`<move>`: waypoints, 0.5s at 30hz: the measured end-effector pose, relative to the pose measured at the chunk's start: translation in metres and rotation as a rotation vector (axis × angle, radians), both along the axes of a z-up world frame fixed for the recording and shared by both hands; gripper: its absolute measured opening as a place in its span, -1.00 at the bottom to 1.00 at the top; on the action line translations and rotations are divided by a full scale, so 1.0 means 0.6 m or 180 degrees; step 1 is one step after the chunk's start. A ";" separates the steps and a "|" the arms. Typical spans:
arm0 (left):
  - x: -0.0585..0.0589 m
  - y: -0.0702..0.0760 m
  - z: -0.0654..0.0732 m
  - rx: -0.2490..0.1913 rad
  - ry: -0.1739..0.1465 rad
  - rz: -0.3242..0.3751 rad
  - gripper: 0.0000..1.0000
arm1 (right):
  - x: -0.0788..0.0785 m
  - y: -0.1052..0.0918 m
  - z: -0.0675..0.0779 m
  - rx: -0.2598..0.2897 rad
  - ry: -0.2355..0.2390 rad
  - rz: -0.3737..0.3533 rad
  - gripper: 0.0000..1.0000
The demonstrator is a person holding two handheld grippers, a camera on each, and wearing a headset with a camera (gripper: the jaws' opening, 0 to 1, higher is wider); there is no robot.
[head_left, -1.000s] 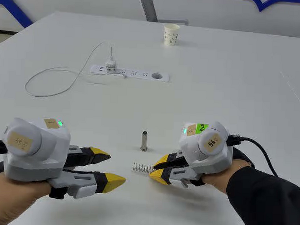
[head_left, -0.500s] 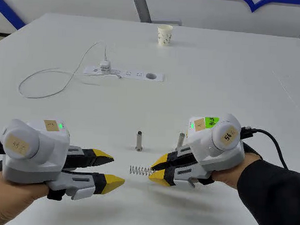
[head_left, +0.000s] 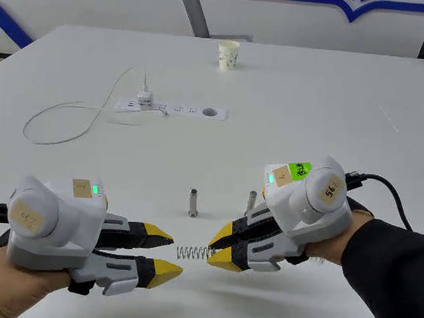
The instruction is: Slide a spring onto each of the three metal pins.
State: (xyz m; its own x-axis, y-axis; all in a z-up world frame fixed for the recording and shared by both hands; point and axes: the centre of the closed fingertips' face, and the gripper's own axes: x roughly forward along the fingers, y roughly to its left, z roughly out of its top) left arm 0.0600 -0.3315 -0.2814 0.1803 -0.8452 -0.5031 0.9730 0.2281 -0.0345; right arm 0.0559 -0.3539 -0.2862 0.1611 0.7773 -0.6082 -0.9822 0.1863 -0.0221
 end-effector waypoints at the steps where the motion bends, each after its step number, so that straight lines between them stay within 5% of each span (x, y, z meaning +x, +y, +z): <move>1: -0.001 -0.001 0.002 -0.0011 -0.0006 -0.0009 -0.51 | -0.002 0.000 0.001 -0.0004 0.0002 0.0015 -0.78; 15: -0.014 -0.006 0.007 -0.0066 -0.0025 -0.0180 -0.76 | -0.013 0.003 0.011 -0.0005 -0.0037 0.0107 -0.78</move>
State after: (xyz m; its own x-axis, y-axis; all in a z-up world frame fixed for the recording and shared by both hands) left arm 0.0513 -0.3352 -0.2775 0.1358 -0.8644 -0.4841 0.9846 0.1720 -0.0309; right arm 0.0479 -0.3522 -0.2795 0.1420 0.7813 -0.6077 -0.9876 0.1532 -0.0338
